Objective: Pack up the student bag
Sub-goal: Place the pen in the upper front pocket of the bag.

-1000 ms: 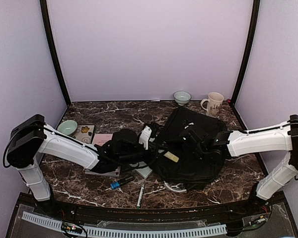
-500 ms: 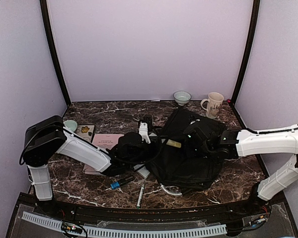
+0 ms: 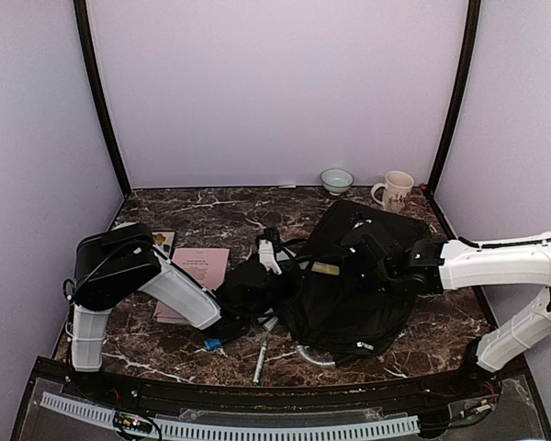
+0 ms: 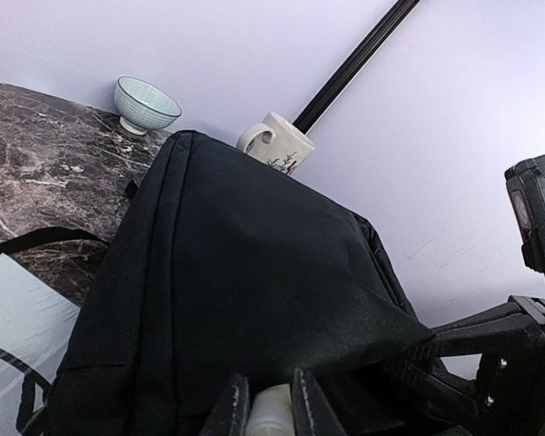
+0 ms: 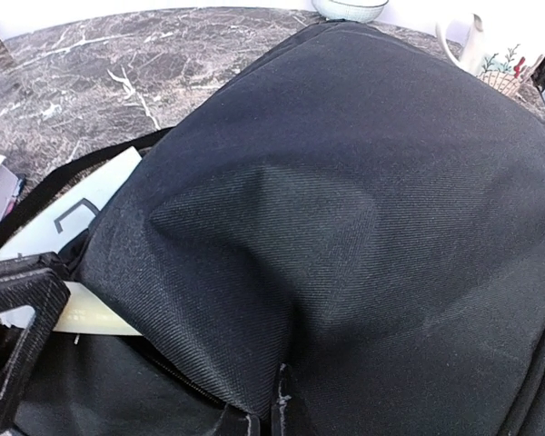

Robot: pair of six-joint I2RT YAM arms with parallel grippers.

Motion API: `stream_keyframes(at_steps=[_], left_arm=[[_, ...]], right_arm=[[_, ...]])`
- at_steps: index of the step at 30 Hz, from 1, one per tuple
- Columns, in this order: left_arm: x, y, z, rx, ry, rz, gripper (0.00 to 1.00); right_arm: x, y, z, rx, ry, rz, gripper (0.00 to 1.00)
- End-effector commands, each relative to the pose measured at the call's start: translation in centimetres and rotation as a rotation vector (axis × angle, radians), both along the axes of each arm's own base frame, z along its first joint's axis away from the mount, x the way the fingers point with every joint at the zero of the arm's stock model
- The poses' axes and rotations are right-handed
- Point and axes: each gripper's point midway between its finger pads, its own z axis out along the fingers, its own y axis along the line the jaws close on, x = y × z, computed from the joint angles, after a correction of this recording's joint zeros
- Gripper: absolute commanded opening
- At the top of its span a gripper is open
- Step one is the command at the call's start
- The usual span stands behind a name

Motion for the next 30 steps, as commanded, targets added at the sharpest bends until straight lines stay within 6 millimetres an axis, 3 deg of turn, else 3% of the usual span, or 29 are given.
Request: stream_keyframes(at_steps=[1, 5, 8, 19, 21, 27, 30], left_arm=[[-0.4, 0.1, 1.5, -0.088, -0.02, 0.022, 0.04], [-2.8, -0.2, 2.6, -0.129, -0.074, 0.004, 0.05], [-4.4, -1.9, 3.7, -0.102, -0.159, -0.043, 0.1], [-6.0, -5.5, 1.7, -0.045, -0.249, -0.2, 0.21], [-6.4, -5.9, 1.3, -0.013, -0.263, -0.229, 0.27], [-7.7, -6.1, 0.3, 0.039, -0.235, -0.311, 0.56], [-8.7, -6.2, 0.5, 0.088, -0.232, -0.372, 0.58]], right_arm=[[0.3, 2.9, 5.2, 0.257, -0.091, 0.018, 0.0], [0.4, 2.0, 5.0, 0.282, -0.094, -0.011, 0.0], [0.3, 1.4, 4.5, 0.296, -0.08, -0.023, 0.0], [-1.3, -1.6, 4.3, 0.37, -0.088, -0.037, 0.0], [-1.4, -1.9, 4.4, 0.374, -0.091, -0.034, 0.0], [-1.6, -2.9, 4.4, 0.377, -0.1, -0.042, 0.0], [-1.6, -3.2, 4.3, 0.371, -0.099, -0.047, 0.0]])
